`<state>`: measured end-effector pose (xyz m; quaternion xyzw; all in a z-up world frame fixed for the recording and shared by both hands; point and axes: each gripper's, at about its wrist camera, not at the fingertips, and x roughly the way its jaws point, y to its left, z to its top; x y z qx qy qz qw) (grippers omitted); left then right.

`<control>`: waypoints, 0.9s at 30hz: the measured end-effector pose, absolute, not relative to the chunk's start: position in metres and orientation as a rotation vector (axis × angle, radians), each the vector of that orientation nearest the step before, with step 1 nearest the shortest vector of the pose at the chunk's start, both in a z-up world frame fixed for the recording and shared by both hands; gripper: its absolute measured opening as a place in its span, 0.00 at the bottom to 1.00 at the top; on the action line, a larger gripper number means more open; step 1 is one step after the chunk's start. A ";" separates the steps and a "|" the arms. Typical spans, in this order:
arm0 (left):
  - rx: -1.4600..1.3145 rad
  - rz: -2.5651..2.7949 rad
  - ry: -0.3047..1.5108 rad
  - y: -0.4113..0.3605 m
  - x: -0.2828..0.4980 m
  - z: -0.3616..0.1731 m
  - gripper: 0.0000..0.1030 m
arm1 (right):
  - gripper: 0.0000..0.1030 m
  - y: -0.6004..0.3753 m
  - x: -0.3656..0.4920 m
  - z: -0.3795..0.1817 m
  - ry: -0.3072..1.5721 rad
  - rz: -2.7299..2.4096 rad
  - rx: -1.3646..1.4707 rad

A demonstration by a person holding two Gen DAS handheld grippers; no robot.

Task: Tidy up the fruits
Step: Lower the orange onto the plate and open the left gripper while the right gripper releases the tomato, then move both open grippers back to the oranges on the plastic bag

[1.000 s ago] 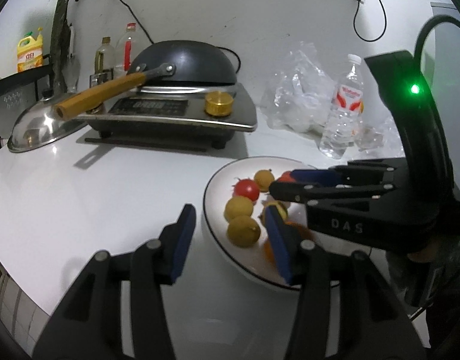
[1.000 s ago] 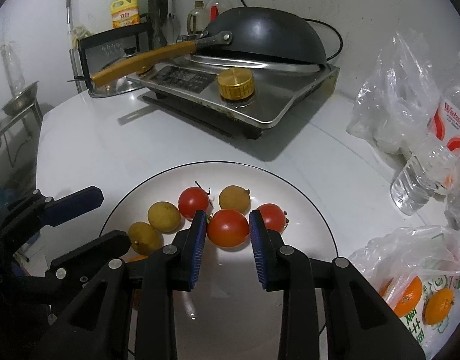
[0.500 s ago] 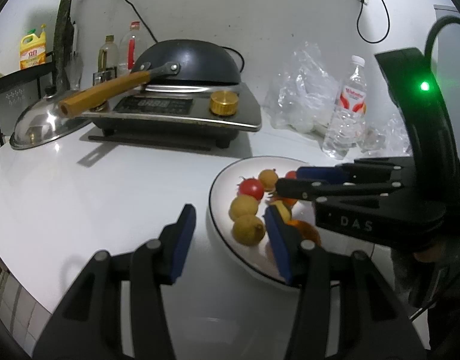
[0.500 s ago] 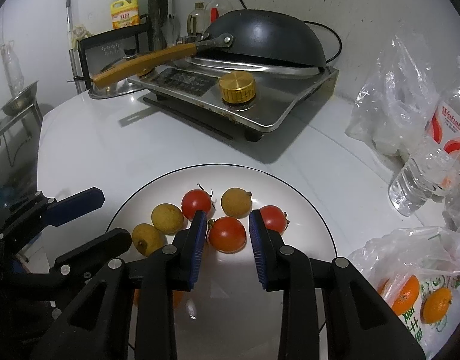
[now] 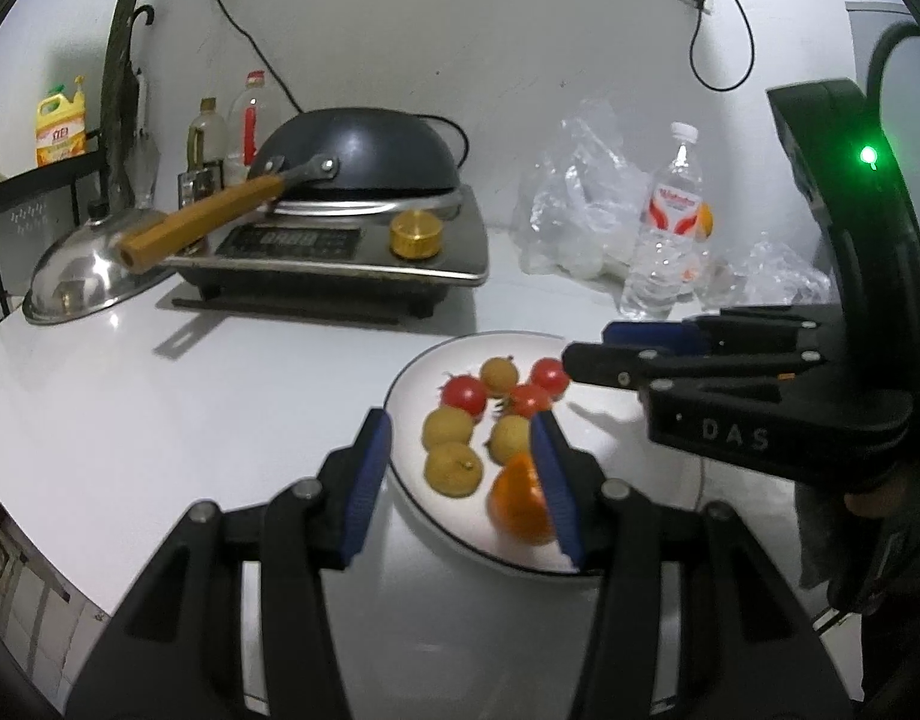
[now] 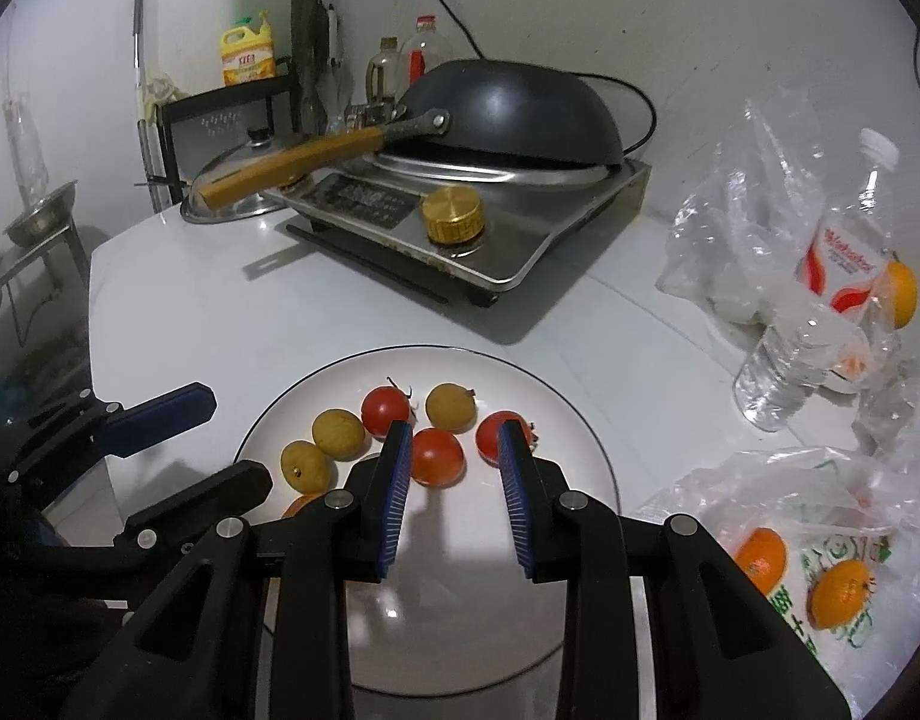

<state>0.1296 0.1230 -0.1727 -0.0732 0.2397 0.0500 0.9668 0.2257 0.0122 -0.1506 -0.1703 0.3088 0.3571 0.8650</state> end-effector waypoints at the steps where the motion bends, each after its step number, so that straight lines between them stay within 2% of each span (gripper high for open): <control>1: -0.146 0.099 0.481 0.121 0.128 -0.171 0.48 | 0.30 0.010 0.224 -0.149 0.642 0.746 -0.355; 27: -0.067 0.042 0.385 0.063 0.097 -0.125 0.48 | 0.31 -0.062 0.177 -0.090 0.502 0.665 -0.311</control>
